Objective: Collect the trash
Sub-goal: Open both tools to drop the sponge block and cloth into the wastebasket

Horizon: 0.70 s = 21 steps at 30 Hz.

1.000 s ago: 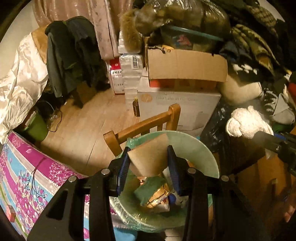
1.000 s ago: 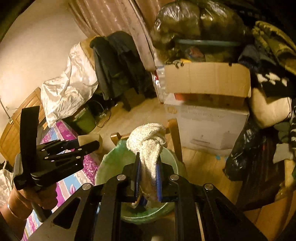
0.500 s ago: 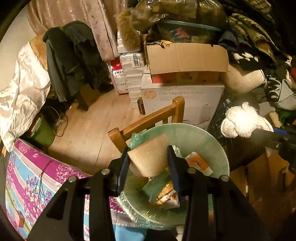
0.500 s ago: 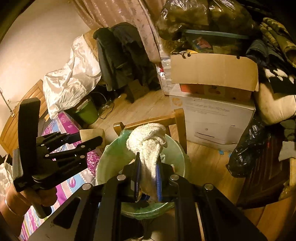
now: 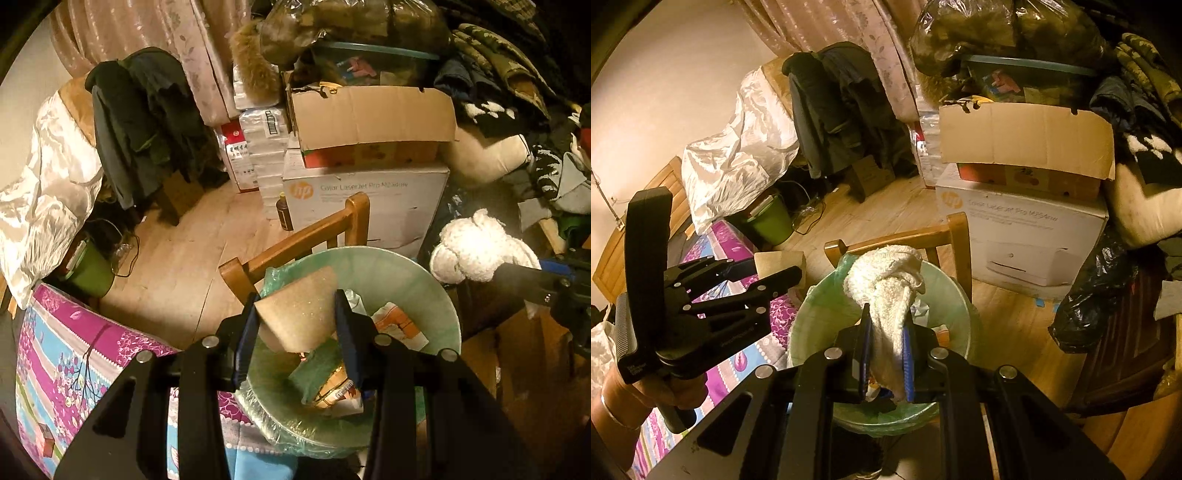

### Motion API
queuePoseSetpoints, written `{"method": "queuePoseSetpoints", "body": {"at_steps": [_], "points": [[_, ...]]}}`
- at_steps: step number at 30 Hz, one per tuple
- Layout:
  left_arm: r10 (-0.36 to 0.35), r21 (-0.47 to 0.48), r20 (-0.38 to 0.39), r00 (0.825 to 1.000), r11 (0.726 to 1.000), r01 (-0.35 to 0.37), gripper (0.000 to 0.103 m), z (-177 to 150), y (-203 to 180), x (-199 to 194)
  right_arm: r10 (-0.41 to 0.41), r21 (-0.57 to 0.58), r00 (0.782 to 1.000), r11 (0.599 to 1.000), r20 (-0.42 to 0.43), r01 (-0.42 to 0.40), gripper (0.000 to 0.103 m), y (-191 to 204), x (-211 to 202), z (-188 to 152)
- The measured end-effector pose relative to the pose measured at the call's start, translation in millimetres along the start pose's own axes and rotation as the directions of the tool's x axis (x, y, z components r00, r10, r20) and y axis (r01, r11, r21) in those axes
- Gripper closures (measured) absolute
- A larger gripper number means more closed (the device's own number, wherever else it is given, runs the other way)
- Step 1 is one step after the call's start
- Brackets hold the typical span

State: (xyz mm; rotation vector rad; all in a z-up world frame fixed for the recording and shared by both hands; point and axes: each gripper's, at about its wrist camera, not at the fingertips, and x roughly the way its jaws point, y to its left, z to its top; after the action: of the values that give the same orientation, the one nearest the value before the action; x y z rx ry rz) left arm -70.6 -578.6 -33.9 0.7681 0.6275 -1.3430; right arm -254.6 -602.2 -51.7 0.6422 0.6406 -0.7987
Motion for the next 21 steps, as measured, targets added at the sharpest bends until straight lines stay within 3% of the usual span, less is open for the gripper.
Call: {"method": "queuePoseSetpoints", "body": {"at_steps": [3, 5, 6, 8, 18, 20, 21], "points": [[-0.006, 0.003, 0.002, 1.0, 1.0, 0.006, 0.063, 0.5, 0.5, -0.5, -0.002, -0.003, 1.0, 1.0, 0.0, 0.002, 0.087, 0.5, 2.0, -1.0], [-0.002, 0.009, 0.003, 1.0, 1.0, 0.002, 0.059, 0.0, -0.4, -0.4, -0.023, 0.001, 1.0, 1.0, -0.01, 0.023, 0.07, -1.1, 5.0, -2.7], [0.007, 0.007, -0.003, 1.0, 1.0, -0.007, 0.05, -0.5, -1.6, 1.2, -0.025, -0.007, 1.0, 1.0, -0.008, 0.025, 0.063, -0.6, 5.3, -4.1], [0.008, 0.002, -0.012, 1.0, 1.0, -0.008, 0.046, -1.4, -2.9, 3.4, -0.028, -0.009, 1.0, 1.0, -0.011, 0.028, 0.063, -1.5, 6.2, -5.1], [0.004, -0.016, 0.003, 1.0, 1.0, -0.004, 0.046, -23.4, 7.2, -8.4, -0.101, -0.05, 0.995, 0.994, 0.009, 0.102, 0.062, 8.8, -2.7, -12.9], [-0.01, -0.03, 0.025, 1.0, 1.0, 0.011, 0.046, -33.4, 11.7, -20.7, -0.161, -0.088, 0.986, 0.983, 0.042, 0.164, 0.048, 22.2, -11.2, -22.7], [-0.021, -0.031, 0.031, 0.999, 0.999, 0.022, 0.046, -36.3, 11.7, -24.6, -0.187, -0.099, 0.98, 0.976, 0.062, 0.192, 0.035, 26.8, -15.1, -27.5]]}}
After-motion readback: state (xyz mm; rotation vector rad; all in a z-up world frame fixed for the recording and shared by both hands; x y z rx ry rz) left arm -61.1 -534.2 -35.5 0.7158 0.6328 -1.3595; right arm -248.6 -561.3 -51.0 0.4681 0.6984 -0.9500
